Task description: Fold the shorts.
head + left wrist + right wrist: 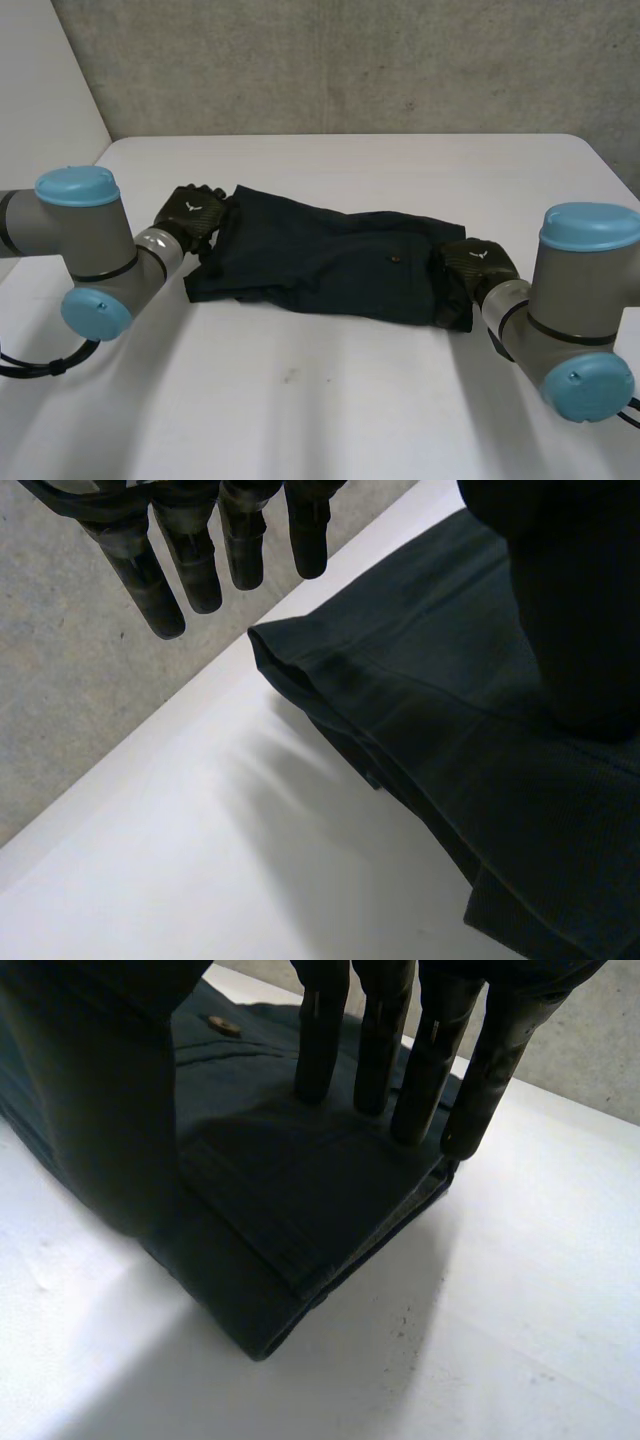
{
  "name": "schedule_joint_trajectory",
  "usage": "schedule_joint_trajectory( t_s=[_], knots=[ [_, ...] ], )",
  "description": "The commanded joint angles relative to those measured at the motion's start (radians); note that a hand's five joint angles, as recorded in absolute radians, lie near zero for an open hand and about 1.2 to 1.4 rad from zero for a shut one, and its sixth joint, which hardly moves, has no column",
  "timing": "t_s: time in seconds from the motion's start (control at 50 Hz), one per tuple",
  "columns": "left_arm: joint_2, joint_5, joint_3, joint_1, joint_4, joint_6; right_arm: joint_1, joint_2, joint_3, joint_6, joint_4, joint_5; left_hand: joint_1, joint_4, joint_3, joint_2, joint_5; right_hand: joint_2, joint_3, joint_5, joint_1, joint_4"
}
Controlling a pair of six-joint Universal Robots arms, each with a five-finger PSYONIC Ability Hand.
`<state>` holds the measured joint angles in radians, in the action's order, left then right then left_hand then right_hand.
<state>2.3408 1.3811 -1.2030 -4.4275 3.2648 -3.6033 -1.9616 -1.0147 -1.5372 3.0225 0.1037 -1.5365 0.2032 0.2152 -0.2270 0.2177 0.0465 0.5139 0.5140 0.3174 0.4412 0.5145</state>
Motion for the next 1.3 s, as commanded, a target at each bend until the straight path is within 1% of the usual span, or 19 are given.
schedule_joint_trajectory(
  t_s=[0.02,0.1,0.12,0.14,0.26,0.34,0.54,0.64,0.72,0.8,0.92,0.96,1.0,1.04,1.06,1.12,1.18,1.2,1.3],
  knots=[
    [-0.017,-0.001,-0.035,0.01,-0.005,0.001,0.001,0.053,0.019,-0.007,0.044,-0.004,0.025,0.013,-0.001,0.01,0.007,0.246,0.246,0.268,0.319,0.245],
    [-0.052,-0.001,-0.061,0.008,-0.005,0.001,0.003,0.059,0.019,-0.013,0.047,-0.004,0.025,0.013,-0.001,0.01,0.007,0.645,0.645,0.667,0.717,0.644],
    [-0.073,-0.002,-0.07,0.008,-0.005,0.003,0.003,0.059,0.019,-0.019,0.05,-0.004,0.019,0.007,0.005,0.005,0.001,0.84,0.84,0.862,0.913,0.84],
    [-0.086,-0.002,-0.075,0.008,-0.005,0.005,0.003,0.059,0.019,-0.024,0.05,-0.004,0.016,0.004,0.008,0.002,-0.002,0.882,0.882,0.904,0.955,0.881],
    [-0.188,-0.002,-0.099,0.007,-0.01,0.017,0.032,0.032,0.011,-0.085,0.033,-0.001,0.004,-0.007,0.019,-0.01,-0.013,0.882,0.882,0.904,0.955,0.882],
    [-0.276,-0.005,-0.138,0.002,-0.025,0.018,0.075,-0.03,-0.004,-0.204,-0.004,0.001,-0.004,-0.016,0.028,-0.019,-0.022,0.882,0.882,0.904,0.955,0.882],
    [-0.425,-0.059,-0.273,-0.023,-0.043,0.026,0.213,-0.091,0.022,-0.658,-0.142,-0.007,-0.007,-0.019,0.031,-0.022,-0.025,0.882,0.882,0.904,0.955,0.882],
    [-0.437,-0.065,-0.302,-0.021,-0.042,0.043,0.158,-0.108,0.101,-0.761,-0.142,-0.002,-0.007,-0.019,0.031,-0.022,-0.025,0.882,0.882,0.904,0.955,0.882],
    [-0.436,-0.065,-0.294,-0.013,-0.037,0.069,0.011,-0.101,0.199,-0.801,-0.134,0.022,-0.007,-0.019,0.031,-0.022,-0.025,0.882,0.882,0.904,0.955,0.882],
    [-0.436,-0.065,-0.276,-0.009,-0.031,0.109,-0.132,-0.033,0.282,-0.84,-0.107,0.107,-0.004,-0.016,0.028,-0.019,-0.022,0.882,0.882,0.904,0.955,0.882],
    [-0.429,-0.062,-0.213,0.013,-0.025,0.202,-0.315,0.073,0.305,-0.919,-0.052,0.406,-0.001,-0.013,0.025,-0.016,-0.019,0.882,0.882,0.904,0.955,0.882],
    [-0.426,-0.062,-0.199,0.019,-0.024,0.233,-0.318,0.099,0.305,-0.921,-0.039,0.47,-0.001,-0.013,0.025,-0.016,-0.019,0.882,0.882,0.904,0.955,0.882],
    [-0.425,-0.06,-0.173,0.025,-0.024,0.27,-0.319,0.117,0.305,-0.912,-0.029,0.535,0.004,-0.008,0.019,-0.01,-0.013,0.717,0.717,0.739,0.79,0.717],
    [-0.423,-0.06,-0.153,0.03,-0.024,0.288,-0.321,0.113,0.305,-0.901,-0.027,0.544,0.007,-0.005,0.016,-0.007,-0.01,0.5,0.5,0.522,0.573,0.499],
    [-0.419,-0.057,-0.129,0.036,-0.025,0.307,-0.321,0.11,0.31,-0.883,-0.024,0.542,0.01,-0.002,0.014,-0.004,-0.008,0.266,0.266,0.288,0.339,0.266],
    [-0.4,-0.053,-0.09,0.043,-0.025,0.325,-0.312,0.104,0.318,-0.818,-0.018,0.535,0.013,0.001,0.011,-0.001,-0.005,0.079,0.079,0.101,0.152,0.079],
    [-0.367,-0.051,-0.035,0.059,-0.033,0.34,-0.266,0.039,0.321,-0.621,-0.016,0.481,0.016,0.004,0.008,0.002,-0.002,-0.126,-0.126,-0.104,-0.053,-0.126],
    [-0.356,-0.051,-0.02,0.066,-0.034,0.344,-0.237,-0.02,0.319,-0.487,-0.018,0.428,0.016,0.004,0.008,0.002,-0.002,-0.246,-0.246,-0.224,-0.173,-0.246],
    [-0.278,-0.05,0.048,0.132,-0.039,0.35,-0.148,-0.091,0.318,-0.112,-0.021,0.294,0.019,0.007,0.005,0.005,0.001,-0.338,-0.338,-0.316,-0.265,-0.338]
  ],
)
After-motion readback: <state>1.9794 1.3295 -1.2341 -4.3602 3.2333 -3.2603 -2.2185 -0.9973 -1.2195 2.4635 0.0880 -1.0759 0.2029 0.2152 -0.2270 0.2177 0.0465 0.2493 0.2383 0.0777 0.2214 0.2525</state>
